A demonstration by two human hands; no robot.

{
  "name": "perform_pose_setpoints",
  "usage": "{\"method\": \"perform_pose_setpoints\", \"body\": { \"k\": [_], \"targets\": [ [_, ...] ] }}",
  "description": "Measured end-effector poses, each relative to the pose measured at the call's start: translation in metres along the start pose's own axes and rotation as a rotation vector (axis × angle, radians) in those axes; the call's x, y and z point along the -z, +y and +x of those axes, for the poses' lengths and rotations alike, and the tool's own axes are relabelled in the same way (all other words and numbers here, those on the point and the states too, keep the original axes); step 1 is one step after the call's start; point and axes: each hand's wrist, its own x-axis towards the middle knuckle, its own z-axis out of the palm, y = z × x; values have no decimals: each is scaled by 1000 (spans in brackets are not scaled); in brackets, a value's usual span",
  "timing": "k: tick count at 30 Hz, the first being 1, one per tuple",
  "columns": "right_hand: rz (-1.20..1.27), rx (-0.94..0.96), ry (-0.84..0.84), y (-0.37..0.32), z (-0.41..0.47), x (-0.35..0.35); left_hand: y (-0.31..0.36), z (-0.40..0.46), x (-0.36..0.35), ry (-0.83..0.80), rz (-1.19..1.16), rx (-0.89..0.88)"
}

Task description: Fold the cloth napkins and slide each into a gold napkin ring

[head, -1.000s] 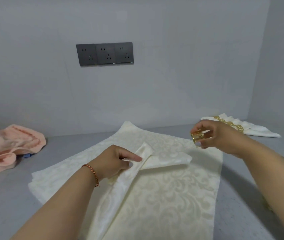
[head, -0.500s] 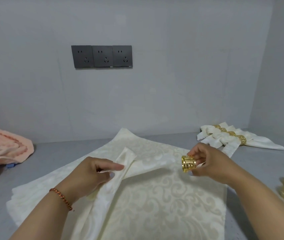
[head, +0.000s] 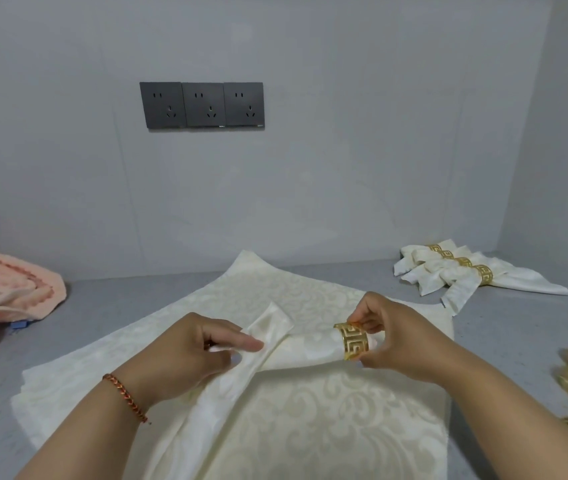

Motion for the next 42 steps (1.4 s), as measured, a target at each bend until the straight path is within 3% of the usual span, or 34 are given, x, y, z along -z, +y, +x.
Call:
{"method": "perform_pose_setpoints", "body": {
  "k": [12, 25, 42],
  "targets": [
    [-169, 138, -4, -28, -8, -30, -1, 1, -10, -102, 16, -26],
    [110, 40, 61, -29, -8, -34, 0, 1, -14, -138, -89, -23],
    [89, 24, 50, -27, -7, -37, 4, -1, -19, -199, -31, -75]
  ]
}}
